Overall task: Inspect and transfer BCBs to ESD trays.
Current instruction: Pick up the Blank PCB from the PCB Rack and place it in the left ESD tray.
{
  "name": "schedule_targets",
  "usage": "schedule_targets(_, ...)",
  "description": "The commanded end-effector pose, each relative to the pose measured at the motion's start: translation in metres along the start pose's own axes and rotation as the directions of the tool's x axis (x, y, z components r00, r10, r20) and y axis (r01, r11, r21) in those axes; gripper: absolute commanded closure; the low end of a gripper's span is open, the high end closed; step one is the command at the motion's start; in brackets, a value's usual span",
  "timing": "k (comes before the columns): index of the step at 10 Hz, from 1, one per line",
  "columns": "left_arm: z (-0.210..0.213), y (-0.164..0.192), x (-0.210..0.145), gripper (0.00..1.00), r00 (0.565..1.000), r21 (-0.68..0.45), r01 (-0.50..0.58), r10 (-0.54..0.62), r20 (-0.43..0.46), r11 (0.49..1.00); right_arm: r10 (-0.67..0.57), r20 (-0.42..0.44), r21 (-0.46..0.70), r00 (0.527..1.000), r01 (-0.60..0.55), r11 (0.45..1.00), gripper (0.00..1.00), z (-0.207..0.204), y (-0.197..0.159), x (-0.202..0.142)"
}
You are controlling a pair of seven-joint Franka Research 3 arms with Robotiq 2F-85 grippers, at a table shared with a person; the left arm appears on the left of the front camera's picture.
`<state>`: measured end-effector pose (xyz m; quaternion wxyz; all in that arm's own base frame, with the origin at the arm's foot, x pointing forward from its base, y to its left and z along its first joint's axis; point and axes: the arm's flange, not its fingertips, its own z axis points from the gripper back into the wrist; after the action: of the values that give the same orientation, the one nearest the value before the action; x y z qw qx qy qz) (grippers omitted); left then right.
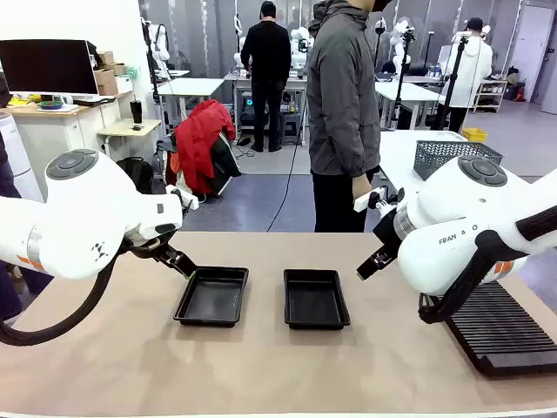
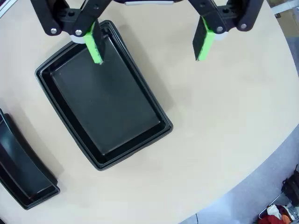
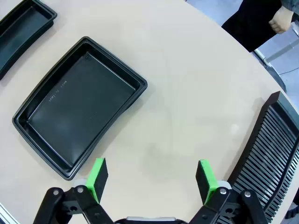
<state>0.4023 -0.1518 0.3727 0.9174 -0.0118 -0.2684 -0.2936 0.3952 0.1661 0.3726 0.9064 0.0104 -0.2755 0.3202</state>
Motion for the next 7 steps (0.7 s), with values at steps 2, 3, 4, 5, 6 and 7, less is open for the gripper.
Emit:
schedule_targets(2,-0.0001,0.0000,-0.0001,0.00,1.000,0.000,0.000,0.000,0.000,1.000,0.000,0.000,0.000,1.000,0.000,1.000,0.00,0.0000,0.0000,0.0000)
schedule_targets(3,-0.0001,0.0000,-0.0001,0.00,1.000,0.000,0.000,0.000,0.000,1.000,0.000,0.000,0.000,1.000,0.000,1.000,0.00,0.0000,0.0000,0.0000)
schedule_targets(4,-0.0001,0.0000,-0.0001,0.00,1.000,0.000,0.000,0.000,0.000,1.000,0.000,0.000,0.000,1.000,0.000,1.000,0.00,0.0000,0.0000,0.0000)
schedule_targets(5,-0.0001,0.0000,-0.0001,0.00,1.000,0.000,0.000,0.000,0.000,1.000,0.000,0.000,0.000,1.000,0.000,1.000,0.00,0.0000,0.0000,0.0000)
schedule_targets(6,-0.0001,0.0000,-0.0001,0.00,1.000,0.000,0.000,0.000,0.000,1.000,0.000,0.000,0.000,1.000,0.000,1.000,0.00,0.0000,0.0000,0.0000)
schedule_targets(7,-0.0001,0.0000,-0.0001,0.00,1.000,0.000,0.000,0.000,0.000,1.000,0.000,0.000,0.000,1.000,0.000,1.000,0.00,0.0000,0.0000,0.0000)
